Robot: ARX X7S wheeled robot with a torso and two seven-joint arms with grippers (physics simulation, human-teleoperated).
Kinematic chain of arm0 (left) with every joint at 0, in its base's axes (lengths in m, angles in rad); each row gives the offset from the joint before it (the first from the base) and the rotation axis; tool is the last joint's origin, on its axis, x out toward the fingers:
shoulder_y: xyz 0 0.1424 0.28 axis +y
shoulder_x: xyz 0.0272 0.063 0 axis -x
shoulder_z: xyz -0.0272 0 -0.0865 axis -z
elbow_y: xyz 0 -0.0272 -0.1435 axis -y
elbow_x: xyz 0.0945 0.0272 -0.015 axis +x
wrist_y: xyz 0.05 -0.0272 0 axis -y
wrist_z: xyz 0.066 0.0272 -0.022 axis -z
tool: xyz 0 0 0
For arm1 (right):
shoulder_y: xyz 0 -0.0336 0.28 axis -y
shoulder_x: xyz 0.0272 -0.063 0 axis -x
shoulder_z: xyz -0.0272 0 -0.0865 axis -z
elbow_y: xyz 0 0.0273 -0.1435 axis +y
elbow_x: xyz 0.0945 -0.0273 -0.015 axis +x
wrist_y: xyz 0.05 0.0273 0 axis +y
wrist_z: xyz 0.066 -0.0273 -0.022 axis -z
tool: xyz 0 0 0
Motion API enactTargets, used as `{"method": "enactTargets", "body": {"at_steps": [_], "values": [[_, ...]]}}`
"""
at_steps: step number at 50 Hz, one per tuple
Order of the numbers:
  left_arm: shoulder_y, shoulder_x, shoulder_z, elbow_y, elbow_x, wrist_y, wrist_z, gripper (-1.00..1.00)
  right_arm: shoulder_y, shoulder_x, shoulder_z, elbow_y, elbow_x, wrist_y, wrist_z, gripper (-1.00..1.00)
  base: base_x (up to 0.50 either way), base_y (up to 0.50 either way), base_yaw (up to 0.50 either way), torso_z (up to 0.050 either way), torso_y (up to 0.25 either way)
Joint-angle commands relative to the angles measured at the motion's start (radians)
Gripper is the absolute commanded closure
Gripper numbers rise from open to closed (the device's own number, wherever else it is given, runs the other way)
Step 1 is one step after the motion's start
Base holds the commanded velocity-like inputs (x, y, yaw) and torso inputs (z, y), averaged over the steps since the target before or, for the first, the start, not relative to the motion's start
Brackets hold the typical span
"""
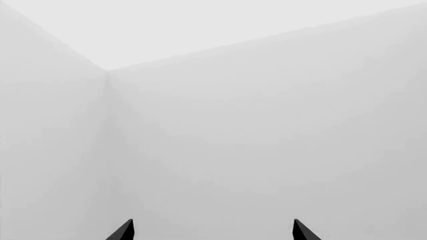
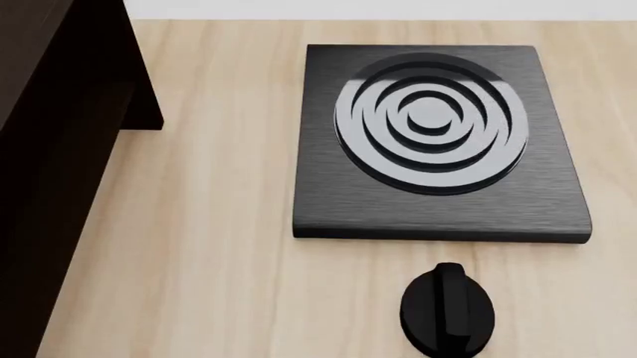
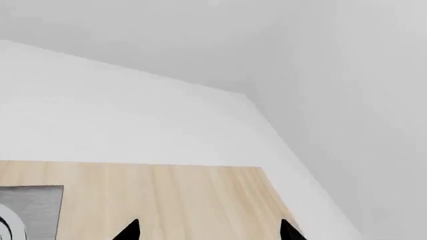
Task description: Put the frying pan under the cabinet shelf.
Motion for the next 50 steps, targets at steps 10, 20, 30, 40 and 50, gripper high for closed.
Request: {"method": "enactTargets", "body": {"at_steps": [10,20,30,40,50], "values": [[0.04,-0.01,-0.016,0.003,0.017,0.032,0.009,-1.0,0.195,0.206,-0.403,0.014,0.578,0.043,0.276,-1.0,0.0,0.0,0.0,0.0,0.0],[0.06,-0.005,-0.008,0.002,0.038,0.044,0.015,-1.0,0.193,0.319,-0.485,-0.051,0.746,0.042,0.381,-1.0,0.0,0.0,0.0,0.0,0.0],[0.082,-0.003,-0.005,0.001,0.055,0.06,0.025,-1.0,0.133,0.431,-0.532,-0.124,0.922,0.011,0.519,-1.0,0.0,0.0,0.0,0.0,0.0],[0.118,0.002,-0.003,-0.002,0.089,0.081,0.044,-1.0,0.028,0.538,-0.569,-0.216,1.012,-0.064,0.573,-1.0,0.0,0.0,0.0,0.0,0.0],[0.112,-0.006,-0.005,-0.001,0.073,0.086,0.035,-1.0,-0.048,0.624,-0.614,-0.29,1.029,-0.134,0.571,-1.0,0.0,0.0,0.0,0.0,0.0]]}}
